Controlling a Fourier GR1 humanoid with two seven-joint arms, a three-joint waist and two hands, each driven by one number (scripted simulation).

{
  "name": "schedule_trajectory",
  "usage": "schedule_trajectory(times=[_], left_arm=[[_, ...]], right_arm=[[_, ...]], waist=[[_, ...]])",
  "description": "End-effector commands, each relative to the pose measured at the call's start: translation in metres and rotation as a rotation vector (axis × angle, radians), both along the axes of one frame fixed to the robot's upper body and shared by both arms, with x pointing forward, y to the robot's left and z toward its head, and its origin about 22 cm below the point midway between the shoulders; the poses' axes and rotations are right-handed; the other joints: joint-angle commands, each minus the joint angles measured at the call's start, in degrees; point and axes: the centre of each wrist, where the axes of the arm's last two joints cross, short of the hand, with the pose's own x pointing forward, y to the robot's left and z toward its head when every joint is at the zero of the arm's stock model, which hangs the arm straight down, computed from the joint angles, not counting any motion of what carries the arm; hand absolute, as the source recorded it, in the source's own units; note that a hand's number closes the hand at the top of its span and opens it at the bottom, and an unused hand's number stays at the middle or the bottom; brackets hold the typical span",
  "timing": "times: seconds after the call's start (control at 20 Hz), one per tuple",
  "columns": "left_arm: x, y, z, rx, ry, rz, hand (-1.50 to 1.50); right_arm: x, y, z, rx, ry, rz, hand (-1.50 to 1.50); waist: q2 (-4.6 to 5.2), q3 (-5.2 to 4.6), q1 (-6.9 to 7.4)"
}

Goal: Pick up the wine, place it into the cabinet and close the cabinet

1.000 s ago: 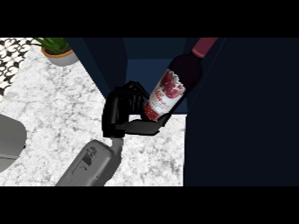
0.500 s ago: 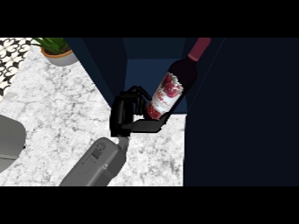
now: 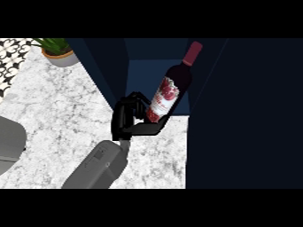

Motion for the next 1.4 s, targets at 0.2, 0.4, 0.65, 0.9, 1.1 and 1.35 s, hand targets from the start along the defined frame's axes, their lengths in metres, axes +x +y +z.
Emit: schedule_trajectory(times=[0.2, 0.4, 0.65, 0.9, 1.1, 1.35], left_arm=[[0.018, 0.008, -0.009, -0.139, 0.012, 0.005, 1.50], [0.025, 0.009, -0.017, -0.108, 0.007, -0.012, 1.50], [0.036, 0.007, -0.013, -0.117, 0.009, -0.018, 1.50], [0.054, 0.006, -0.004, -0.138, 0.012, -0.012, 1.50], [0.069, 0.000, 0.012, -0.154, 0.009, -0.021, 1.50], [0.080, -0.001, 0.022, -0.148, 0.030, -0.001, 1.50]], right_arm=[[0.012, 0.009, 0.005, -0.009, 0.000, 0.008, -1.50], [0.004, -0.008, 0.000, 0.007, 0.016, -0.006, -1.50], [0.000, -0.009, -0.009, 0.000, 0.009, -0.008, -1.50], [0.005, 0.000, -0.011, 0.012, 0.007, 0.026, -1.50], [0.012, -0.010, -0.009, 0.003, 0.005, 0.029, -1.50], [0.002, 0.003, -0.015, 0.010, 0.005, 0.045, -1.50]], waist=[[0.08, -0.03, -0.11], [0.04, -0.01, -0.20], [0.09, -0.01, -0.46], [0.34, -0.03, -1.24], [0.46, -0.03, -1.51], [0.55, -0.03, -1.97]])
